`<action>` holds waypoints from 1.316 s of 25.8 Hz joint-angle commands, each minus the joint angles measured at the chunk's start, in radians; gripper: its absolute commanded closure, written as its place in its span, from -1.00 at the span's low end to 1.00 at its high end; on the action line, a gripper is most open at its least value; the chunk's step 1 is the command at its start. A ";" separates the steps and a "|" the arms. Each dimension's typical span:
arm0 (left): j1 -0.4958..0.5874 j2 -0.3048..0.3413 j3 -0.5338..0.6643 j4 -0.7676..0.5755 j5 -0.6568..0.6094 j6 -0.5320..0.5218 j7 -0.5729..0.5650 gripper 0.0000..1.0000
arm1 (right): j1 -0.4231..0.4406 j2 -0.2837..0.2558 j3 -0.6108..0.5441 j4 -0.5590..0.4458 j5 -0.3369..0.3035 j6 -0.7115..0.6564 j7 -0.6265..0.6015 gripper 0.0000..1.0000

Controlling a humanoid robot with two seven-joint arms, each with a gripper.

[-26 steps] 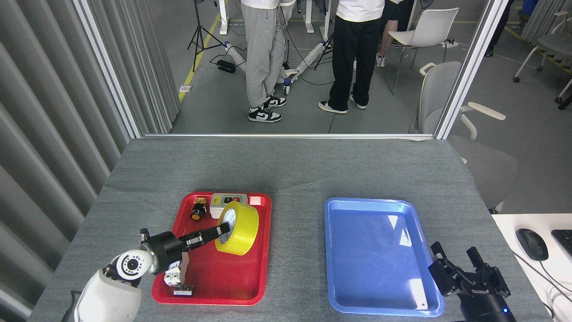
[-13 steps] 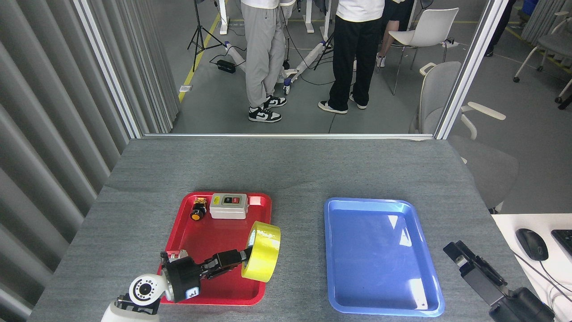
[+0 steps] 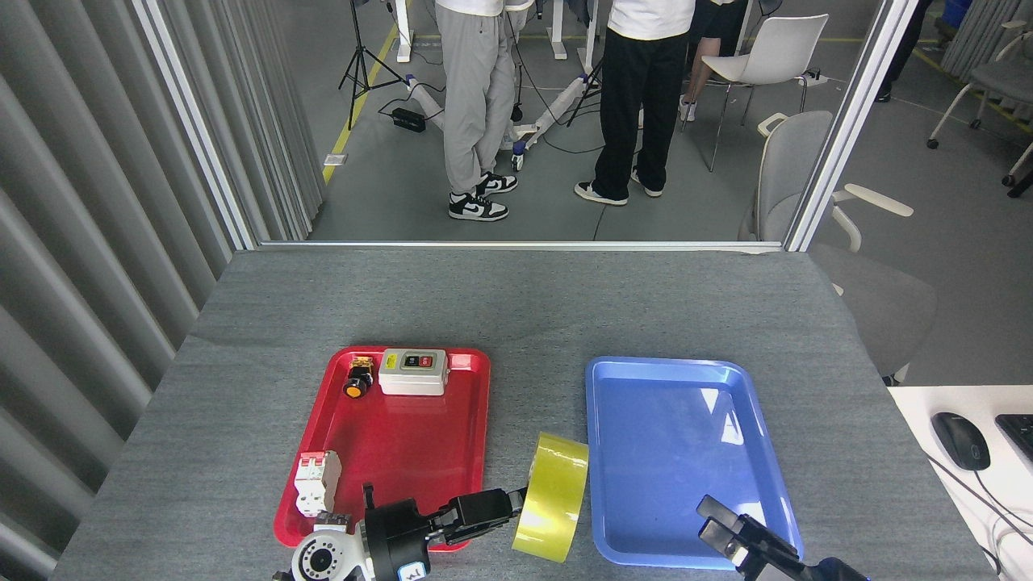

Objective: Place and move tape with both arms
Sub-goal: 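Lift the tape roll with the left gripper and carry it toward the blue tray, then bring the right gripper to the tape roll held by the left gripper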

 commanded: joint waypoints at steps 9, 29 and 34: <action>0.004 -0.036 -0.054 0.009 -0.077 0.026 0.073 0.97 | 0.136 0.264 -0.328 -0.008 0.046 -0.001 0.445 -1.00; 0.023 -0.025 -0.039 0.009 -0.169 0.023 0.128 0.97 | 0.038 0.365 -0.223 -0.082 0.133 -0.001 0.445 -1.00; 0.023 -0.031 -0.039 0.007 -0.170 0.021 0.131 0.97 | -0.002 0.372 -0.200 -0.080 0.135 -0.001 0.445 -1.00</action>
